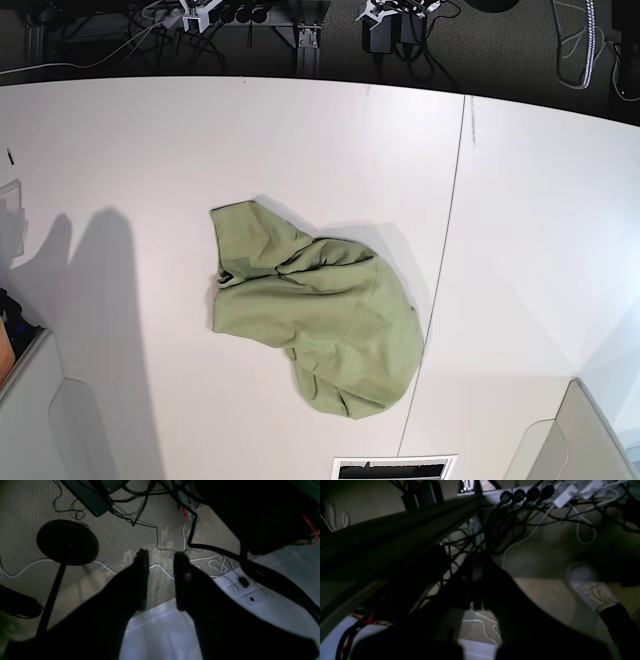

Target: Layout the t-shirt on the table in an organized manner, then fold the t-shirt properly

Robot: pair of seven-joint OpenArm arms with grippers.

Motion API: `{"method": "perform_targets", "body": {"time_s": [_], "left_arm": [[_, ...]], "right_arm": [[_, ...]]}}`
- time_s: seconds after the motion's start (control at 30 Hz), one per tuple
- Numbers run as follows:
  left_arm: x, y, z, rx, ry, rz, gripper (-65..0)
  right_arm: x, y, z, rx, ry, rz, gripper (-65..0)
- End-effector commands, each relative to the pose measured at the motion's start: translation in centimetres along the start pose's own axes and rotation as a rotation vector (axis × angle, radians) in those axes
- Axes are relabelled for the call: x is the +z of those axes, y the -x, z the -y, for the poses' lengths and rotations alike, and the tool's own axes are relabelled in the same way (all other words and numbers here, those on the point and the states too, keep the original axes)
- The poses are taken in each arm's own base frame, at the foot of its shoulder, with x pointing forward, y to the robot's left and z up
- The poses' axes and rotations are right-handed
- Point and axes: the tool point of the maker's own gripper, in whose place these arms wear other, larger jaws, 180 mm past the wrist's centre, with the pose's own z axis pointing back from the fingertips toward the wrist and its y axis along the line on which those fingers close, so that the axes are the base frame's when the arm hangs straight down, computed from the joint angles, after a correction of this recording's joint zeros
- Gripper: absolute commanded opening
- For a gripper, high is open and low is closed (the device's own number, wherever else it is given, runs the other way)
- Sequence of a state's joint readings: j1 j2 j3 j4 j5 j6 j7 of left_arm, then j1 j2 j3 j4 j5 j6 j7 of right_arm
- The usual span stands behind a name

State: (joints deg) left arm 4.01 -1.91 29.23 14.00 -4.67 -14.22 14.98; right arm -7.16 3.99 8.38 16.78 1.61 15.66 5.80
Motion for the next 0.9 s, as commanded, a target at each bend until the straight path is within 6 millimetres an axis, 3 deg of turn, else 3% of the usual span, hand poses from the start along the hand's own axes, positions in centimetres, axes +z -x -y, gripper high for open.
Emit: {"method": "perform_targets", "body": {"time_s": [0.0,0.23,0.47,0.63,0.87], "left_arm": [[-0.1,0.6,0.6,0.001,0.017,-0.009,-47.4],[0.0,2.0,1.0,-0.012,0.021,0.028,-47.4],[1.6,2.0,1.7,-0.049,0.032,0.139,-47.4],[3.2,2.1,2.1,-0.070,0.045,0.197,-47.4],[7.5,1.3,0.5,0.055,0.053,0.354,-47.4]], "right_arm": [[0.2,0.3,0.1,0.012,-0.011,0.004,-65.0],[1.3,2.1,0.5,0.111,-0.037,-0.001,-65.0],[3.1,3.4,1.0,0.148,-0.067,0.030,-65.0],[5.2,4.3,-1.0,0.188,-0.215,0.051,-65.0],[8.9,3.3,-0.5,0.183,-0.212,0.168,-65.0]]}}
